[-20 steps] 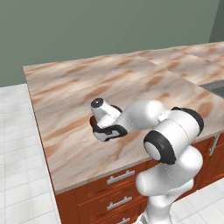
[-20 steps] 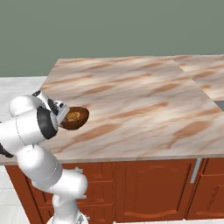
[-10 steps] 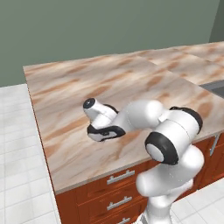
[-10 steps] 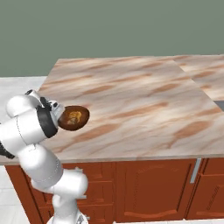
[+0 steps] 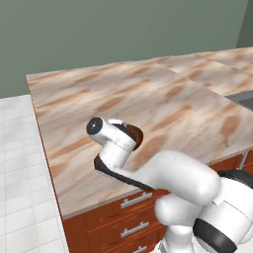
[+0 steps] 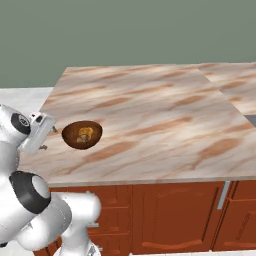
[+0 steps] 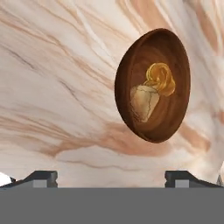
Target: Pick up the heated bread from the toaster oven and place it in the bowl. Then move the bread bowl to the dining counter.
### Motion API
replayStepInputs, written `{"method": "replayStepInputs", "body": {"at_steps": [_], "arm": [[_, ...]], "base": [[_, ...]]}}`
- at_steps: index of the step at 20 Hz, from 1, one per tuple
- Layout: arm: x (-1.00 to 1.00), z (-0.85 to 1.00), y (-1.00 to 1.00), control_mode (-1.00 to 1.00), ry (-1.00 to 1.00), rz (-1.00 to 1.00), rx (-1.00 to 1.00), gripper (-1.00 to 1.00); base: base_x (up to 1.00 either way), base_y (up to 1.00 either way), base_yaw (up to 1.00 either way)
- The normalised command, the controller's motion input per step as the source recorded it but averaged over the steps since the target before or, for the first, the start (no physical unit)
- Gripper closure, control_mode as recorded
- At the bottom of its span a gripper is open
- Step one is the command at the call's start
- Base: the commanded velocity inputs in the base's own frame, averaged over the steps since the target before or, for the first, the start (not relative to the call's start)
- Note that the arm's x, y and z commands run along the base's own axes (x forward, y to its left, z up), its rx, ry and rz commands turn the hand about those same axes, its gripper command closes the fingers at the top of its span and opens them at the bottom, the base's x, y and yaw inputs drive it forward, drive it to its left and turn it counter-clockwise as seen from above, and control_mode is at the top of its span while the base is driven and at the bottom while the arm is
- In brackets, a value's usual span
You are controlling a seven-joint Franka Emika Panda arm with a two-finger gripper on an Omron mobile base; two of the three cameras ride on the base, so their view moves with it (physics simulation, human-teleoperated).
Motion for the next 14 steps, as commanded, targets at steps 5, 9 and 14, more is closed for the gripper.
{"method": "replayStepInputs", "body": {"at_steps": [5,9,14], "arm": [[-1.00,0.74,-0.71,-1.00,-0.56,-0.01,0.02,-1.00],[-1.00,0.72,-0.97,-1.00,-0.48,0.00,0.12,-1.00],[-0.93,0.37,-0.89,-1.00,-0.29,-0.05,0.25,-1.00]], "base": [[0.00,0.00,0.00],[0.00,0.00,0.00],[0.00,0.00,0.00]]}}
